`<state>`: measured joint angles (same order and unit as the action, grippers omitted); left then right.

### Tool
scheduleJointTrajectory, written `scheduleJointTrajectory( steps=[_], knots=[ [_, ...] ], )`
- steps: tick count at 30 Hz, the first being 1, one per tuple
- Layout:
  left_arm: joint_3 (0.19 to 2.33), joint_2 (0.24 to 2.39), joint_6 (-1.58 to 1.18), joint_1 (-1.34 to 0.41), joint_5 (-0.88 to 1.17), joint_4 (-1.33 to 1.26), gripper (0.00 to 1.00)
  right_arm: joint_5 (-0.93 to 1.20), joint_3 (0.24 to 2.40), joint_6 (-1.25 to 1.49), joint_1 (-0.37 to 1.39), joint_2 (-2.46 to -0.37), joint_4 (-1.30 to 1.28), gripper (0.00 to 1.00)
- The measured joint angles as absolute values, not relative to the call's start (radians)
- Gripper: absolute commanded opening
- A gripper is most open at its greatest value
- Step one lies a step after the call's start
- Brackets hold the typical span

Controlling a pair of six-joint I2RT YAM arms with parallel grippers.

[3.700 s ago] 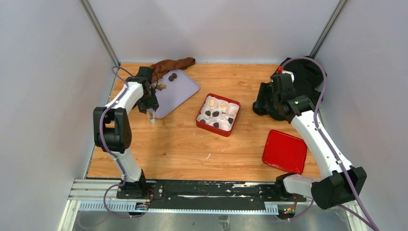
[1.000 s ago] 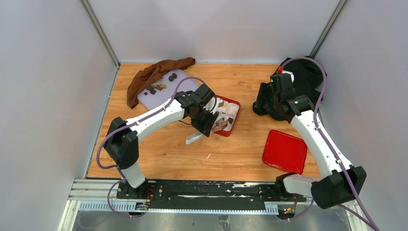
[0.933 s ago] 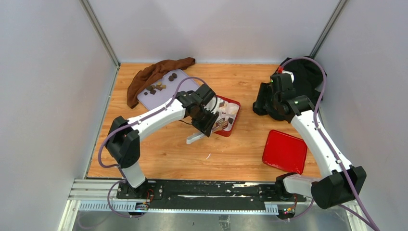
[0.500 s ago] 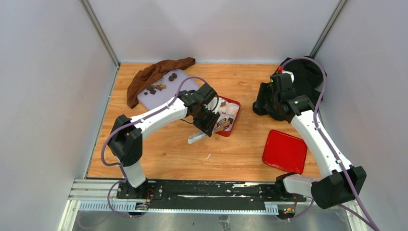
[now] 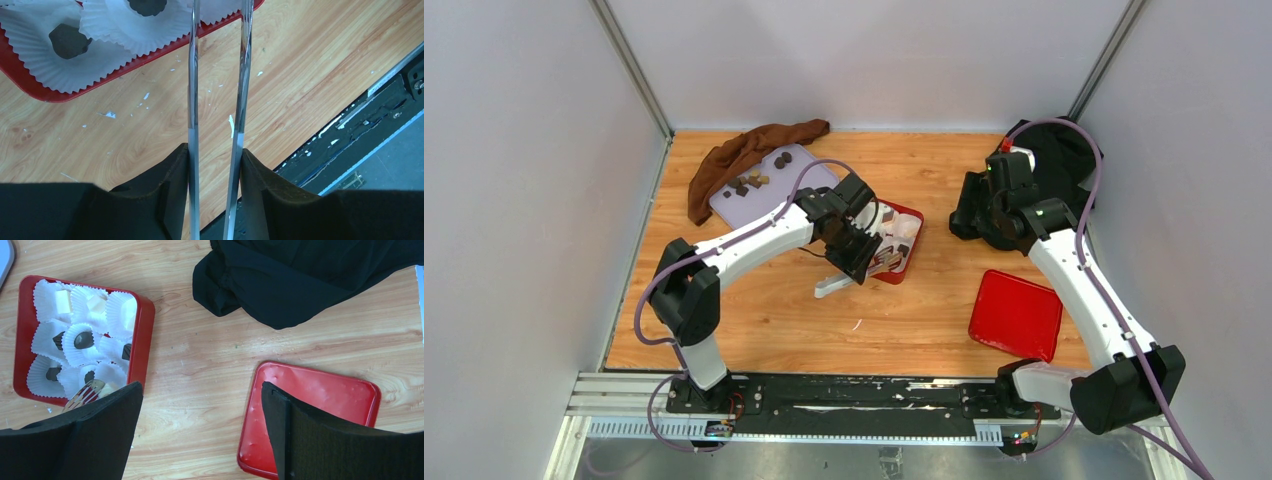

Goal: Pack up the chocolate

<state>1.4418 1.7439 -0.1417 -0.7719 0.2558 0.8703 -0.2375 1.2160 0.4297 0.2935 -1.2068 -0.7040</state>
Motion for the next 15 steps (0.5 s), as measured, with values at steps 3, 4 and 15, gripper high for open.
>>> scheduleJointTrajectory(
  steps=[3, 4, 15],
  knots=[
    [1.442, 1.744, -0.141, -0.772, 0.256, 0.87, 0.43, -0.237, 1.216, 0.43, 0.294, -1.207, -0.704, 0.92],
    [1.442, 1.744, -0.141, -0.772, 0.256, 0.87, 0.42, -0.237, 1.216, 0.43, 0.294, -1.207, -0.704, 0.92],
    [1.442, 1.739, -0.141, -0.772, 0.266, 0.875, 0.06, -0.237, 1.216, 0.43, 0.294, -1.207, -0.704, 0.92]
  ],
)
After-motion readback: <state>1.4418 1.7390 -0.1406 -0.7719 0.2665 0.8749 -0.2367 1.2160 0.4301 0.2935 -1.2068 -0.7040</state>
